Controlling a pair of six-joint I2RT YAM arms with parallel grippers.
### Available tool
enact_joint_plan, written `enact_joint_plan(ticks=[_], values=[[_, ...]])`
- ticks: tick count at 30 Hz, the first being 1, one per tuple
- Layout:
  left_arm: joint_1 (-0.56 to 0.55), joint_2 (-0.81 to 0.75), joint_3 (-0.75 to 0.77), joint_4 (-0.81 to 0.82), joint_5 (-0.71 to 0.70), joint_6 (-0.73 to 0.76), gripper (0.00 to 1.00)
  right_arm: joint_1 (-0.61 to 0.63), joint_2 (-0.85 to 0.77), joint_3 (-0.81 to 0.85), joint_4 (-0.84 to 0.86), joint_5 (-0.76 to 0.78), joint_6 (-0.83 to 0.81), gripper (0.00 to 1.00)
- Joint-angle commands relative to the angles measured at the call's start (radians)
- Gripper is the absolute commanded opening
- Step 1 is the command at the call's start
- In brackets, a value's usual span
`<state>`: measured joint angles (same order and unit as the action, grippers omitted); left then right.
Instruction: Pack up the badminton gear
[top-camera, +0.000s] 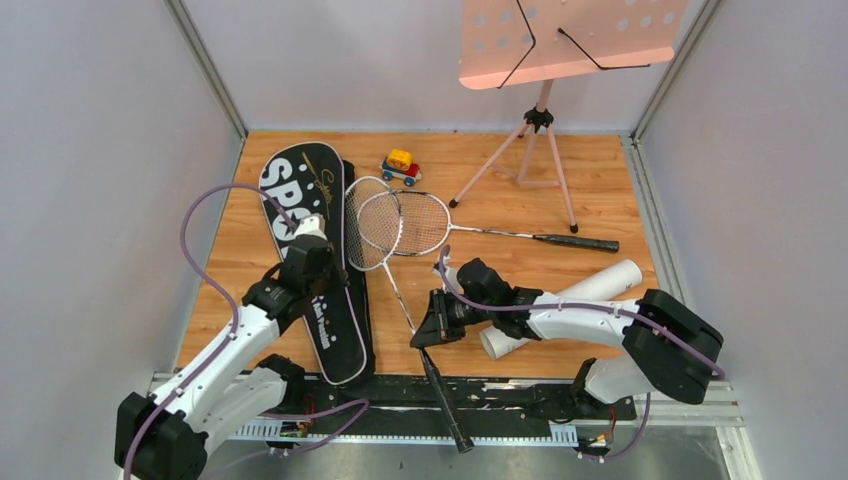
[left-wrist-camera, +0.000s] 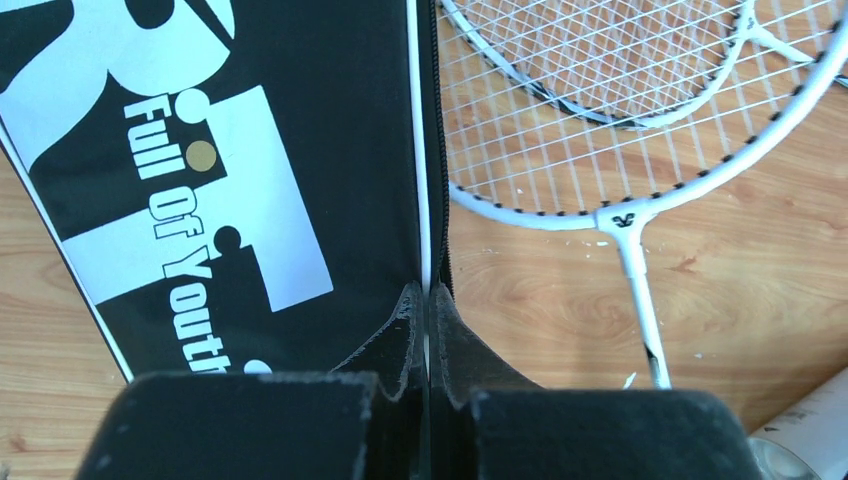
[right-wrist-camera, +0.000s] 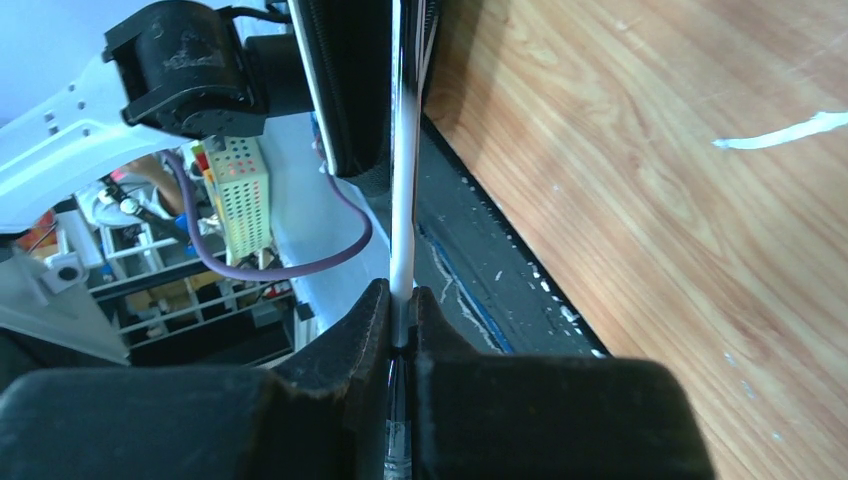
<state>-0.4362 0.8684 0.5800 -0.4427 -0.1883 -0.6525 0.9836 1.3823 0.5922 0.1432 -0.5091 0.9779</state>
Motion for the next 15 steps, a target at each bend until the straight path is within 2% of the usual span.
enact_joint_plan(ticks=[1,7,15], values=[[0.004,-0.043,-0.008,0.075,0.051,-0.006,0.00,-0.004,0.017,0.026,0.168,-0.095,0.035,0.00],[0.004,-0.077,-0.037,0.116,0.102,-0.008,0.00,-0.004,0.079,0.049,0.227,-0.174,0.038,0.00],[0.004,-0.103,-0.060,0.128,0.157,0.003,0.00,-0.007,0.152,0.116,0.225,-0.183,0.003,0.00]])
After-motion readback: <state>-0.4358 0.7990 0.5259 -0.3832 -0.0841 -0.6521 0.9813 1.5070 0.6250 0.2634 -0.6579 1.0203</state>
